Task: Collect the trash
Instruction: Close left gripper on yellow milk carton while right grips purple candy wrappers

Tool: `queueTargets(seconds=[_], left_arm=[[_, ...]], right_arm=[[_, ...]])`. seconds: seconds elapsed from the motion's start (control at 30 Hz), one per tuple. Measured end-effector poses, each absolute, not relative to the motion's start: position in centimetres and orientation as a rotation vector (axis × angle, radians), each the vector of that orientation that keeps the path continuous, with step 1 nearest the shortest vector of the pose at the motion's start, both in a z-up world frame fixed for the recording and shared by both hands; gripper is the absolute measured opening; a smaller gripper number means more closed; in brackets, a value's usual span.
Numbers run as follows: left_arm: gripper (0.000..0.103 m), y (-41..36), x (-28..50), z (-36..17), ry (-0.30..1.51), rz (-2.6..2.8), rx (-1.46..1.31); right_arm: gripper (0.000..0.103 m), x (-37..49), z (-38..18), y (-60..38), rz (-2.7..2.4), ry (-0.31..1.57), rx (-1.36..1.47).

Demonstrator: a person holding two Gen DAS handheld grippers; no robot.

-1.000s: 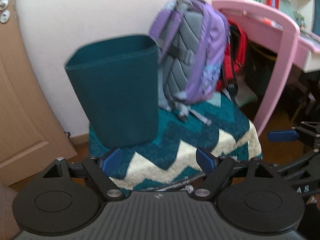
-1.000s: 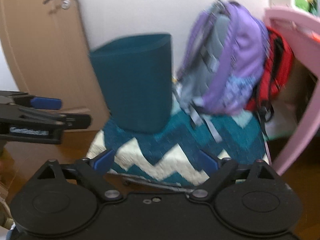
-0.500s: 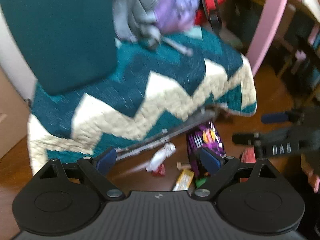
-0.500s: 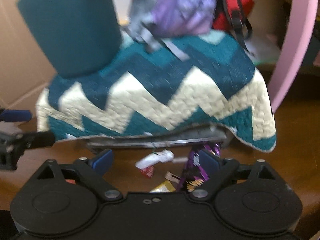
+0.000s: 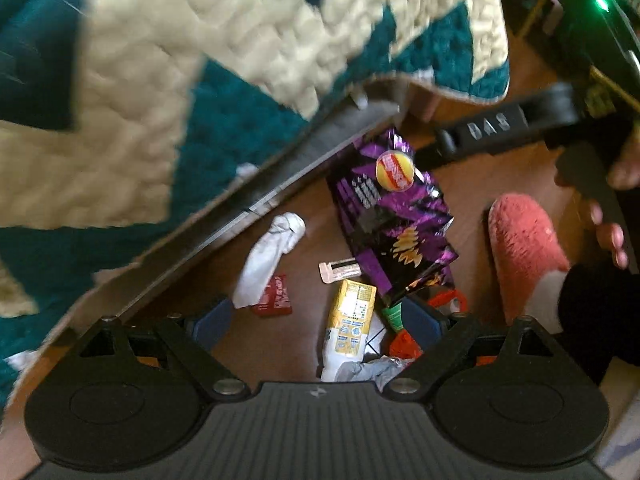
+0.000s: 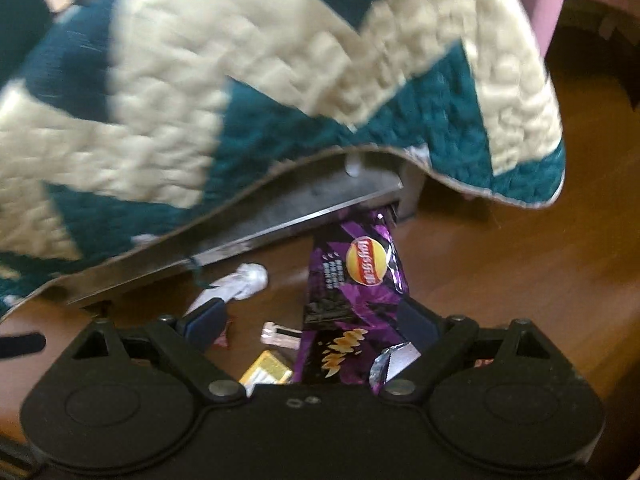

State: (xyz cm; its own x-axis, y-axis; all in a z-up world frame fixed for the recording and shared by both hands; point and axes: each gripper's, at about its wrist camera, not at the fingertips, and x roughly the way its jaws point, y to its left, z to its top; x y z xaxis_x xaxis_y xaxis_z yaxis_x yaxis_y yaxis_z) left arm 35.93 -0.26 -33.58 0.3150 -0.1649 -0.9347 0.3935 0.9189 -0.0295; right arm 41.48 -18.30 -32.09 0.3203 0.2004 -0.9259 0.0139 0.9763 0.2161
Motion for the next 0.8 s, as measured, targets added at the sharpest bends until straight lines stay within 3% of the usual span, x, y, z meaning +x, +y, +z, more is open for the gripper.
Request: queueTargets(seconds=[0.47,0.8], left_arm=[[0.092,-3.0,37.7,-47.7,1.389,-0.400,0.203],[0.092,-4.0,38.3,-53.0,1.463,-0.406,0.182]], right_arm=[[0.093,47.6,-46.3,-21.2,0.153,1.401,0.199],[0.092,48.4,-52.0,-21.9,0.127,1.454,0.264]])
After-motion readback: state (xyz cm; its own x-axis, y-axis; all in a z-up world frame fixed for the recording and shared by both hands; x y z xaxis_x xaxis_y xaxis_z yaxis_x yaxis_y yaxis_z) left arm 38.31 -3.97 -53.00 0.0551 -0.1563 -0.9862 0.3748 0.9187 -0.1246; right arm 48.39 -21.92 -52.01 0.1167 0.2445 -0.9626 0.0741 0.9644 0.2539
